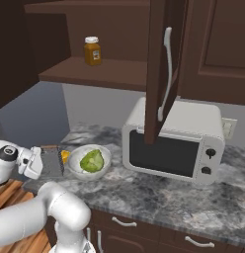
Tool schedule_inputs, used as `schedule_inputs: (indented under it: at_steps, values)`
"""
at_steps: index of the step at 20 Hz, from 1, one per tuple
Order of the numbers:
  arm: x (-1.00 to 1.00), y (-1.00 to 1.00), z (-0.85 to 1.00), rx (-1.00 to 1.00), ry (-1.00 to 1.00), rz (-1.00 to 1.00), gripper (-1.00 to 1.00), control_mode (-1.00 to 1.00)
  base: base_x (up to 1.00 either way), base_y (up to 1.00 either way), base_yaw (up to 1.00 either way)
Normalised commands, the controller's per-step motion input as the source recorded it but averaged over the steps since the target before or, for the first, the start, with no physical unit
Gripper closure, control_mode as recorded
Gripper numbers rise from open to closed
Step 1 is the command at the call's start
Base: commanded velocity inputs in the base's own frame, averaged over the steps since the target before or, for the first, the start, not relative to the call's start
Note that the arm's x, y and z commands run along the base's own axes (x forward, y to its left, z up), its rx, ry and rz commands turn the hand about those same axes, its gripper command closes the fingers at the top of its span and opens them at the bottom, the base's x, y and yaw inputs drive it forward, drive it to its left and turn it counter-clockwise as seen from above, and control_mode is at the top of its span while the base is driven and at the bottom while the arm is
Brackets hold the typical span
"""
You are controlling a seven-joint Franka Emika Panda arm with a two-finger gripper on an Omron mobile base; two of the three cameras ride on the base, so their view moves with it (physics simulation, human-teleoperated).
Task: Pick the cheese from the fridge and the cheese grater from the cabinet and place them next to the salad bowl.
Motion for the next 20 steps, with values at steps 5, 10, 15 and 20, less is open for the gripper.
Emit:
schedule_inputs:
  at_steps: [5,10,15,20]
  values:
    - [-0.06,-0.10,-0.07,0.00,-0.01,0.00,-1.00,-1.00,0.00,0.00,0.00]
    - [-0.02,0.00,-0.08,0.00,-0.01,0.00,-1.00,-1.00,0.00,0.00,0.00]
    - [-0.02,0.06,-0.03,0.00,-0.05,0.00,-1.00,-1.00,0.00,0.00,0.00]
    - [-0.03,0.19,0.00,0.00,-0.09,0.00,-1.00,-1.00,0.00,0.00,0.00]
